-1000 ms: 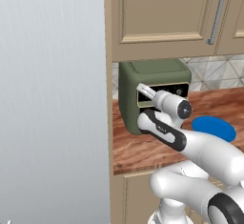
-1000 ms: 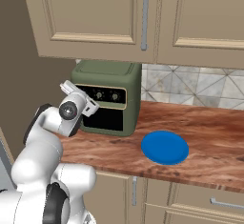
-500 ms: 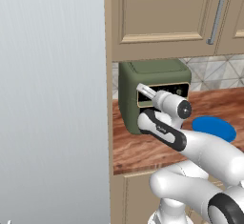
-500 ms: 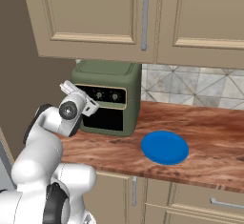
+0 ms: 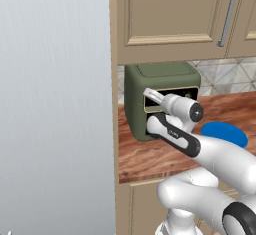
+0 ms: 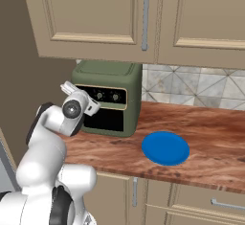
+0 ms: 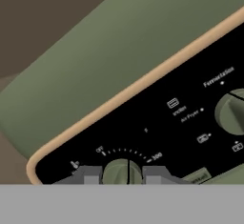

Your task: Pull the toaster oven rack outwards. Pick up the baguette from the plate and place it on the toaster oven rack. Close the toaster oven door fully and set the temperature to the lowest setting.

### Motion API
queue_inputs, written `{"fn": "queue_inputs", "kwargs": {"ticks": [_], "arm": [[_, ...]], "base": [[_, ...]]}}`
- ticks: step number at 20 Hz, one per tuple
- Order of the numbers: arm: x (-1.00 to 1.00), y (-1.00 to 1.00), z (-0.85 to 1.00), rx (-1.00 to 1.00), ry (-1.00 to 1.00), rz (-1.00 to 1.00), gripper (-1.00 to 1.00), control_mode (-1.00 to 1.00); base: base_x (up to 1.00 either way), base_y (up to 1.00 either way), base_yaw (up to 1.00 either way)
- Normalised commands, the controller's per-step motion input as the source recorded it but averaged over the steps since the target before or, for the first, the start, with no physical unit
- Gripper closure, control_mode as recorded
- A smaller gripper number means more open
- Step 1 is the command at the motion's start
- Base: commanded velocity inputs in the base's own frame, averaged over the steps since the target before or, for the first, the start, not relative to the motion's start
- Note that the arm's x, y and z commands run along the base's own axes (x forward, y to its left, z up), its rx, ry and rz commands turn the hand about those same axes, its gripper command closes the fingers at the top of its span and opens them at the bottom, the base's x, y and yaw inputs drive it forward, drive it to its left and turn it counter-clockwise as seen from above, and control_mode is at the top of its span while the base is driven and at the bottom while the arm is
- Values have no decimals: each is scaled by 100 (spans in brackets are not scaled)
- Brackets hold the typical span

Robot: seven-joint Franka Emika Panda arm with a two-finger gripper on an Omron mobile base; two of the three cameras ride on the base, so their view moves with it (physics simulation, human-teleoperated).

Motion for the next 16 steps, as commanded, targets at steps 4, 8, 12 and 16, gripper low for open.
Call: {"fn": "queue_inputs", "kwargs": {"ticks": [4, 8, 12, 16], "arm": [[0, 0, -19, -8, 0, 9, 100, -100], [0, 0, -26, -13, -3, 10, 100, -100], [0, 0, -27, -15, -5, 6, 100, -100], [0, 6, -17, -14, -8, 0, 100, -100]], "base": [[0, 0, 0], [0, 0, 0], [0, 0, 0], [0, 0, 0]]}}
